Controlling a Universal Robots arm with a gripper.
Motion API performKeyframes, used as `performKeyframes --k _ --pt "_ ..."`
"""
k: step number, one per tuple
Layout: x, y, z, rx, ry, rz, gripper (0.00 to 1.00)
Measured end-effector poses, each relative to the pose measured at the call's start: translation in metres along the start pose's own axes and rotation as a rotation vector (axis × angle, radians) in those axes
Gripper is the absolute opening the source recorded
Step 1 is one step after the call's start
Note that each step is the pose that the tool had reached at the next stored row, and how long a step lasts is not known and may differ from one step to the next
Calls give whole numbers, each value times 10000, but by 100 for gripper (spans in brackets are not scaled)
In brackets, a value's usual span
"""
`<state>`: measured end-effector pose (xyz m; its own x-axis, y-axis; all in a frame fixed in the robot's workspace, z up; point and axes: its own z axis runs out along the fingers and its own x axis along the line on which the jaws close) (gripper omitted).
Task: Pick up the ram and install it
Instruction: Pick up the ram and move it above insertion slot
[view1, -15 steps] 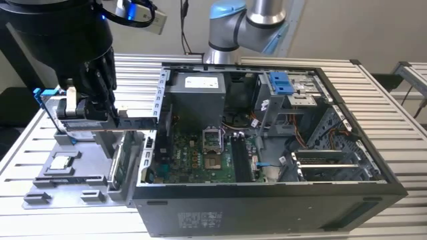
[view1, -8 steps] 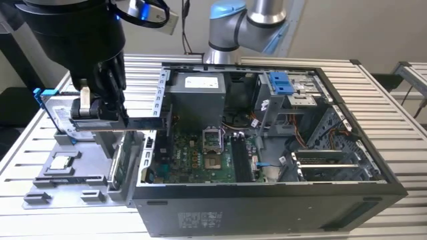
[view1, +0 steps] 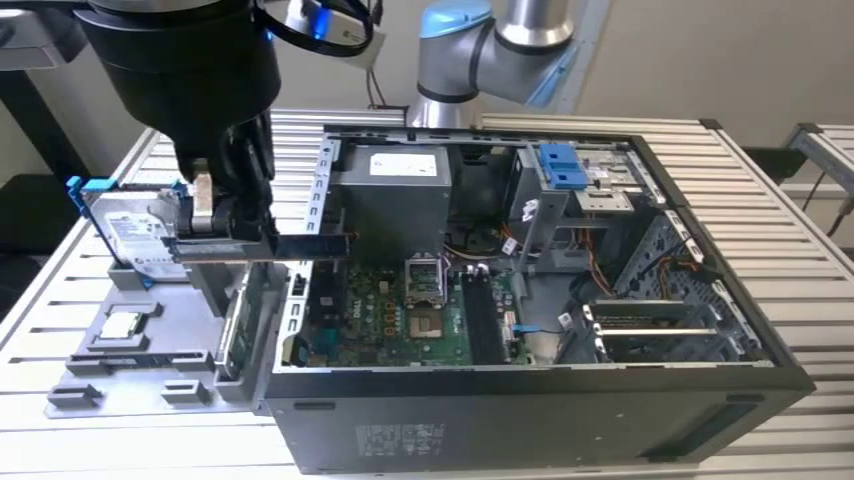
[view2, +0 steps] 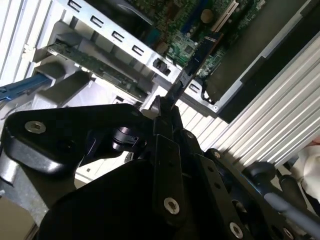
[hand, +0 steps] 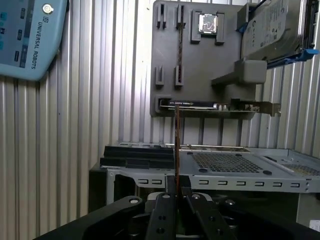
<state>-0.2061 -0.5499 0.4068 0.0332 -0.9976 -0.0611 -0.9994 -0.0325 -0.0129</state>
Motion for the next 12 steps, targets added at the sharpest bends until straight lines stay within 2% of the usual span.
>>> performKeyframes --k 12 --pt "8 -235 3 0 0 0 15"
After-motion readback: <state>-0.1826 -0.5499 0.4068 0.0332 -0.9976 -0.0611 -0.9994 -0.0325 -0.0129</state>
